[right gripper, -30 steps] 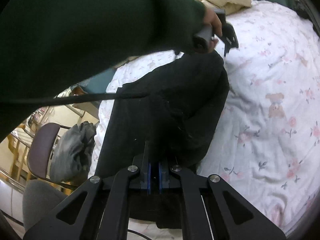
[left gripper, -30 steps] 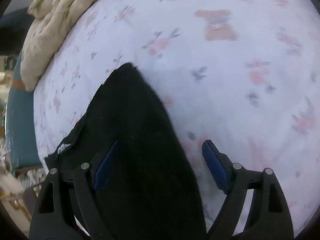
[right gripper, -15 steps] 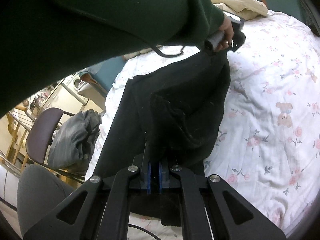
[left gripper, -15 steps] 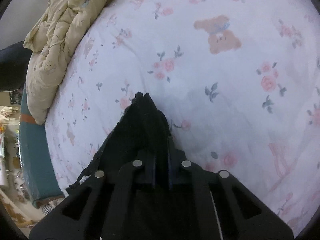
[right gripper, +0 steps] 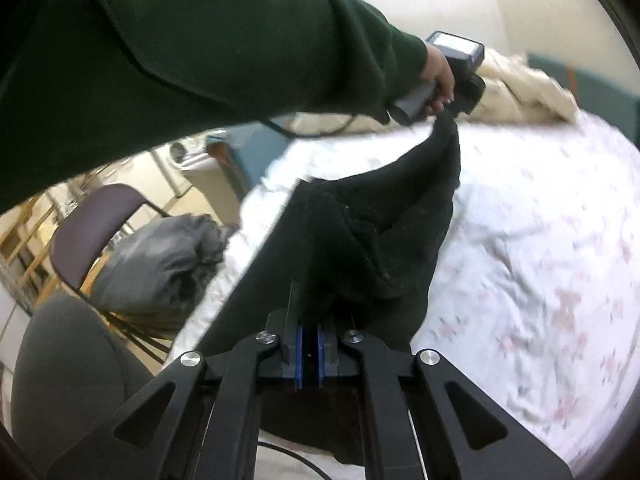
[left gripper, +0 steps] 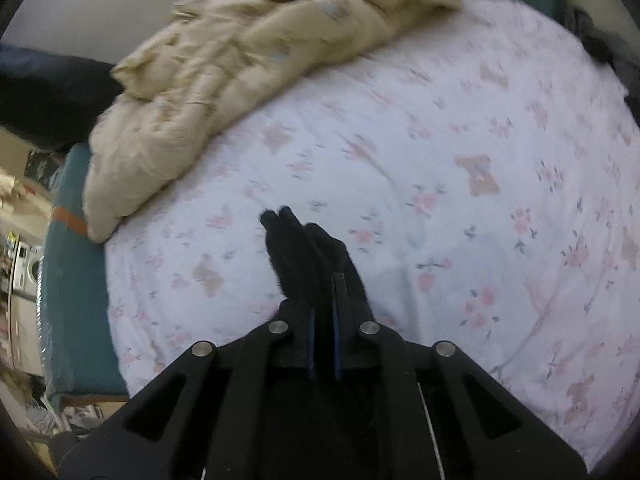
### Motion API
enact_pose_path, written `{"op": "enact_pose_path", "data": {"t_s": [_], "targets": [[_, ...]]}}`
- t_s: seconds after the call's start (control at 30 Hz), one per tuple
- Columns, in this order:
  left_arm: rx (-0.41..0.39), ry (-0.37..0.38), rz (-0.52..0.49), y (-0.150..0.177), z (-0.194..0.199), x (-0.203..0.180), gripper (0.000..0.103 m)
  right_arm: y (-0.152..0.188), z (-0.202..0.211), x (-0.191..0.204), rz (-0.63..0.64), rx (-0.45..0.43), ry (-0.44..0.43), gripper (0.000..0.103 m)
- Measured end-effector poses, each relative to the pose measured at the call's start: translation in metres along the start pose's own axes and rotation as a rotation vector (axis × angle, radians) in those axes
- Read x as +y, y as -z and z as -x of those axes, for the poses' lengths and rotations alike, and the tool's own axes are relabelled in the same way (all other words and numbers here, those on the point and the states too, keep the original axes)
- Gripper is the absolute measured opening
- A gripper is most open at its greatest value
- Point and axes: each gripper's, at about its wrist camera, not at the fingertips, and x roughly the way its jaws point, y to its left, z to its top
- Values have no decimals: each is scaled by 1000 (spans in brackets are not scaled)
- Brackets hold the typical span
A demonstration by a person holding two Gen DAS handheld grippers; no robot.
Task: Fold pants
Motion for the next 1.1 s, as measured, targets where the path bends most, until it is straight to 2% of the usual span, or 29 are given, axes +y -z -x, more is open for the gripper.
{"op": "enact_pose_path", "data": {"t_s": [0.13, 0.3, 0.37, 0.47, 0.57, 0.73, 0.93, 1.0, 1.1], "targets": [[-29, 14, 78, 19, 16, 59, 3, -3, -13, 29, 83, 27, -7, 4], [-25, 12, 165, 68, 15, 131, 3, -3, -35, 62, 176, 97, -41, 4], [-15, 55, 262, 95, 9, 160, 3, 2, -42, 74, 223, 122, -34, 4], [-2, 167, 332, 120, 0, 168, 3, 12, -52, 78, 233, 173, -17, 4], [-14, 169, 282, 121, -7, 142, 4, 23, -61, 69, 226, 204, 5, 4], [-7, 182, 212, 94, -19, 86, 3, 31, -66, 52, 172, 220, -4, 4], [92, 200, 26, 60, -42, -31, 4, 27, -62, 34, 115, 208, -49, 4], [138, 163, -25, 57, -58, -65, 6, 25, -61, 27, 98, 201, -58, 4], [210, 95, -48, 55, -88, -95, 7, 23, -58, 17, 55, 200, -75, 4]]}}
